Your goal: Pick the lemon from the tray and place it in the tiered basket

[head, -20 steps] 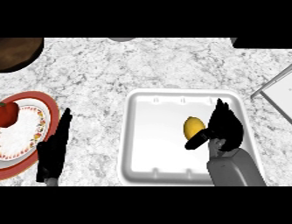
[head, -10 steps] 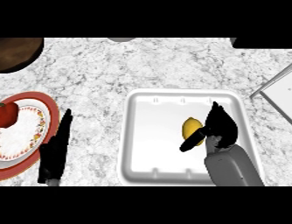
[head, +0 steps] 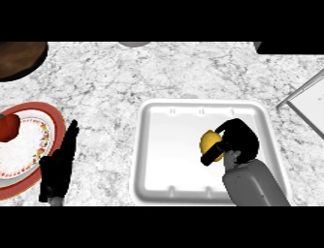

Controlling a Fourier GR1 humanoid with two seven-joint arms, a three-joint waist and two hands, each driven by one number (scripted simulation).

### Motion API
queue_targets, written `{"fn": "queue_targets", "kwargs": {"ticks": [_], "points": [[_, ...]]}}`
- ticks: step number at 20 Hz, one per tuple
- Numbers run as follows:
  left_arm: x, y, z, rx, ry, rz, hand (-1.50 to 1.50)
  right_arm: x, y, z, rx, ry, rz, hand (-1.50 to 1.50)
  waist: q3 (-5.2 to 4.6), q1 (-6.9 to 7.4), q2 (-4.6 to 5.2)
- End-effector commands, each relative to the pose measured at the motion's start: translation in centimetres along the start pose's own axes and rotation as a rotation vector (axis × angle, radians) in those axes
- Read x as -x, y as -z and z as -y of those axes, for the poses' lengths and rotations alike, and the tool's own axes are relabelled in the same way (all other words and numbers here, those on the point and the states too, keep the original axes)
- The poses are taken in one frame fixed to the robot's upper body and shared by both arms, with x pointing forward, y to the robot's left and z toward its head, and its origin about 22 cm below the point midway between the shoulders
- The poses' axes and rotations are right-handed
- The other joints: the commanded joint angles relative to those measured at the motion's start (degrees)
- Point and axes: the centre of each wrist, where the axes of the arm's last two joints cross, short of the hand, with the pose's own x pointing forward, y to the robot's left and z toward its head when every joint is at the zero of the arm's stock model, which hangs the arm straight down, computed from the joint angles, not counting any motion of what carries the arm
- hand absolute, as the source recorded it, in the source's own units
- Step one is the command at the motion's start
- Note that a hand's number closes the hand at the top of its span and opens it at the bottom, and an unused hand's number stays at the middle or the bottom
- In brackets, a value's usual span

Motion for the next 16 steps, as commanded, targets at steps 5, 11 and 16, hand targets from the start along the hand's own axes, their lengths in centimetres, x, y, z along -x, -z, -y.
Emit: {"fn": "queue_targets", "kwargs": {"ticks": [5, 11, 16], "points": [[1.5, -0.2, -1.0, -0.005, 0.010, -0.082, 0.00, -1.1, 0.3, -2.6, 0.084, -0.128, -0.101, 1.50, -0.08, 0.06, 0.81], [1.1, 0.2, -0.1, -0.042, -0.003, -0.081, 0.00, 5.8, 2.5, 1.3, 0.194, -0.126, -0.059, 1.50, -0.09, -2.78, 0.37], [2.6, -2.0, -1.7, -0.091, -0.017, -0.117, 0.00, 17.0, 4.8, 8.6, 0.273, -0.087, -0.034, 1.50, -0.03, -6.16, -0.30]]}}
